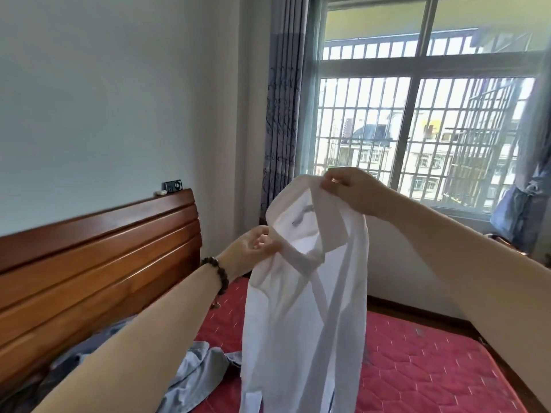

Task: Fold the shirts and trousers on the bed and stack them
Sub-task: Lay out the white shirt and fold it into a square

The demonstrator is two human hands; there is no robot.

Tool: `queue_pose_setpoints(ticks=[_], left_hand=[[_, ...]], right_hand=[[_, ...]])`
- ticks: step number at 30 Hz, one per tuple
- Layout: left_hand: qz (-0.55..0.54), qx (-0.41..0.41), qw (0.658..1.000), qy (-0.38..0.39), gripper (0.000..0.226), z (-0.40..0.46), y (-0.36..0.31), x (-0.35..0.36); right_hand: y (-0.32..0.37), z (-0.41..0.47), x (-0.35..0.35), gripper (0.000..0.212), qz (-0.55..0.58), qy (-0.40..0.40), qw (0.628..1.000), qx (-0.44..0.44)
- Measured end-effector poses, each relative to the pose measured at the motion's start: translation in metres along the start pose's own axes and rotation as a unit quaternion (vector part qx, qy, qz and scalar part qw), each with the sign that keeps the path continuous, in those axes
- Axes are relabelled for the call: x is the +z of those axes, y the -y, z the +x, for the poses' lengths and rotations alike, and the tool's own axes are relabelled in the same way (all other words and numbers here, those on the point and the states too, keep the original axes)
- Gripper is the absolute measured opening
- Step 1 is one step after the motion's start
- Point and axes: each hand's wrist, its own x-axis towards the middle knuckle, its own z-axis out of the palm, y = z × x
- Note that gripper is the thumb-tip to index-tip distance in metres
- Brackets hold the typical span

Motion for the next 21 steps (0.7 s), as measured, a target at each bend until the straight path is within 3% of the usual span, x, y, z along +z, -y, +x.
queue_pose_setpoints(ticks=[5,10,14,17,19,21], left_hand=[[-0.008,0.004,0.999,-0.052,0.029,0.002,0.007,0.006],[-0.081,0.021,0.992,-0.097,0.018,0.012,-0.007,0.007],[-0.034,0.009,0.999,0.025,0.037,0.015,-0.023,-0.005],[-0.058,-0.001,0.993,0.104,0.039,0.017,-0.033,-0.011],[-0.064,0.000,0.993,0.100,0.044,0.020,-0.039,-0.010],[-0.010,0.002,0.998,0.059,0.040,0.022,-0.039,0.001]], right_hand=[[-0.005,0.003,-0.014,0.032,-0.090,0.057,0.994,-0.010],[-0.036,-0.015,-0.028,0.019,-0.104,0.056,0.991,0.058],[-0.047,-0.039,-0.033,0.010,0.016,0.102,0.987,0.120],[-0.050,-0.049,-0.036,0.038,0.088,0.109,0.981,0.132],[-0.053,-0.054,-0.033,0.044,0.129,0.102,0.974,0.153],[-0.056,-0.056,-0.023,0.034,0.087,0.076,0.977,0.179]])
